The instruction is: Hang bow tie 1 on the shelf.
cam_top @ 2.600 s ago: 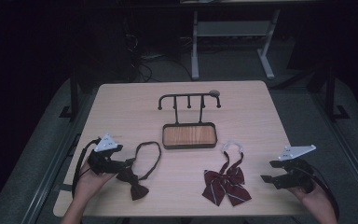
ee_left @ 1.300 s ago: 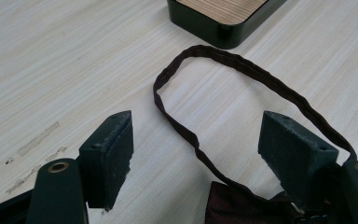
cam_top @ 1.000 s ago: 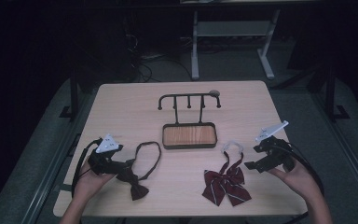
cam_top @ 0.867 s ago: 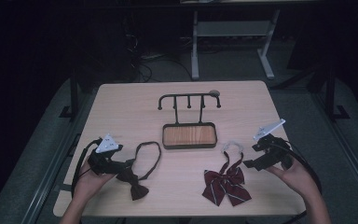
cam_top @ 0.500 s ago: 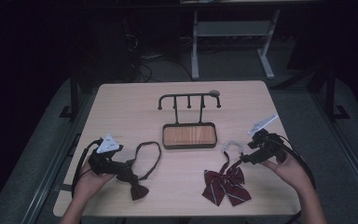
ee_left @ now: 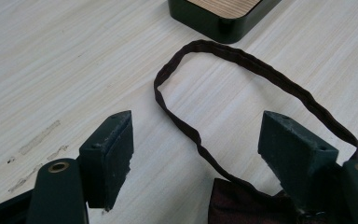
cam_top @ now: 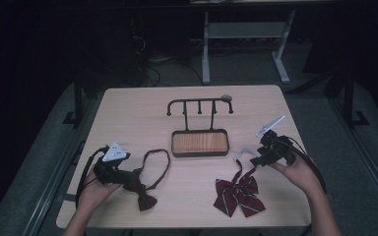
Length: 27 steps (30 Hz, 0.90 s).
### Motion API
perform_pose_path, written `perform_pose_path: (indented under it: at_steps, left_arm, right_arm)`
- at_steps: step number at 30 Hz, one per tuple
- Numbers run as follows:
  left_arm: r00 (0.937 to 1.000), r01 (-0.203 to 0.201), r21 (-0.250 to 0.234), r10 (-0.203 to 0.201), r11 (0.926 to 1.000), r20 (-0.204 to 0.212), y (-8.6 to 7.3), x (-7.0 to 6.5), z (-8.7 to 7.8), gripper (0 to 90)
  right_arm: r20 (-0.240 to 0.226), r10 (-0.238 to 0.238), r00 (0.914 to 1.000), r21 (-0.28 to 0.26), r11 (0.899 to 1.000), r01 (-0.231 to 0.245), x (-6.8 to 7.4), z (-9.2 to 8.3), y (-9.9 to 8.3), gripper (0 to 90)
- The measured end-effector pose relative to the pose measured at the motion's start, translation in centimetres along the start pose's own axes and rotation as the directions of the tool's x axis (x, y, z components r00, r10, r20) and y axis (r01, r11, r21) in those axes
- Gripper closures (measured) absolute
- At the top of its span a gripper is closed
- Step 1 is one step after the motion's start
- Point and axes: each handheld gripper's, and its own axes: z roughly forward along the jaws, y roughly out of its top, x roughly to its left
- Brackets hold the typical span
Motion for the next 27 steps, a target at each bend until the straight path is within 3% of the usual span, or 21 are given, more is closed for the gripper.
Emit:
perform_pose_path:
  at_steps: [5,27]
  left_arm:
    - [1.0000,0.003,0.002,-0.003,1.0000,-0.001,0.0,0.0,0.0,27.0]
    - [1.0000,0.008,0.004,-0.008,1.0000,-0.001,-0.1,0.0,0.0,26.9]
  right_arm:
    - [0.007,0.032,0.9995,0.020,0.999,-0.032,-0.5,0.6,0.1,47.6]
    - [0.051,0.082,0.9954,0.090,0.992,-0.086,-0.8,2.4,0.5,57.8]
